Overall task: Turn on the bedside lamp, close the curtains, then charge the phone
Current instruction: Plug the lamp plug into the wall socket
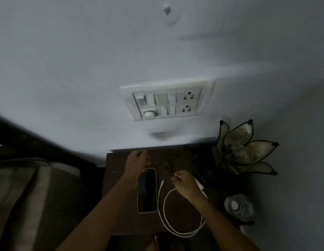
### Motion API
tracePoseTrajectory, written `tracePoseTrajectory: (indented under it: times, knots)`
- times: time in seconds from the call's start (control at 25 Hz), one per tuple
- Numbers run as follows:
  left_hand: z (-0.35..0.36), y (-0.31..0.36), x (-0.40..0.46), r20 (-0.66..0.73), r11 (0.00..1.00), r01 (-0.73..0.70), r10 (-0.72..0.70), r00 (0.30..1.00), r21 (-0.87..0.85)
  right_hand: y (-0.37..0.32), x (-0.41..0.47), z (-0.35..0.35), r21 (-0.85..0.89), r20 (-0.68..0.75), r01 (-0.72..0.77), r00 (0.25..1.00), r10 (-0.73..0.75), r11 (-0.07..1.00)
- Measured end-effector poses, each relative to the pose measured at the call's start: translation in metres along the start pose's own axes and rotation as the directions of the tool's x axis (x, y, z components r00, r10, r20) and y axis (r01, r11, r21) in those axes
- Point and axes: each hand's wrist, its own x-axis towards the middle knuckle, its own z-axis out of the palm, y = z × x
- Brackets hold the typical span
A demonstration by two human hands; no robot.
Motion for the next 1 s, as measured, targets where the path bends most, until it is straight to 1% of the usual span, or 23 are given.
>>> tracePoseTrajectory:
  times: [0.12,0.28,0.4,0.48,0.6,0.72,0.8,0.88,1.0]
  knots:
    - [0.016,-0.017,0.039,-0.004,0.999,-0.049,0.049,0.999,0.004,0.017,0.042,0.022,-0.180,-0.054,0.017,0.998,-0.027,0.984]
    - [0.021,-0.043,0.069,-0.014,0.997,-0.010,0.008,1.000,-0.082,0.036,0.076,0.047,-0.372,-0.120,0.057,0.987,-0.108,0.927]
    - [0.011,-0.052,0.079,-0.019,0.992,0.048,-0.051,0.999,-0.113,0.040,0.092,0.056,-0.496,-0.120,0.063,0.983,-0.140,0.866]
    - [0.003,-0.055,0.078,-0.014,0.994,0.048,-0.050,0.999,-0.102,0.039,0.097,0.059,-0.512,-0.133,0.066,0.979,-0.155,0.857]
    - [-0.005,-0.052,0.077,-0.017,0.992,0.045,-0.047,0.999,-0.116,0.028,0.095,0.054,-0.392,-0.198,0.093,0.963,-0.183,0.915]
    - [-0.008,-0.041,0.067,-0.025,0.989,0.028,-0.032,0.999,-0.144,0.002,0.076,0.047,-0.270,-0.282,0.205,0.918,-0.280,0.941]
    - [-0.007,-0.027,0.055,-0.034,0.988,-0.009,0.004,0.999,-0.151,-0.020,0.055,0.036,-0.098,-0.339,0.284,0.891,-0.300,0.954]
    - [-0.006,-0.011,0.045,-0.052,0.988,-0.043,0.036,0.998,-0.145,-0.039,0.036,0.023,0.113,-0.348,0.330,0.897,-0.273,0.937]
    - [-0.011,0.013,0.027,-0.054,0.982,-0.087,0.079,0.995,-0.165,-0.067,0.010,-0.005,0.346,-0.372,0.399,0.889,-0.266,0.849]
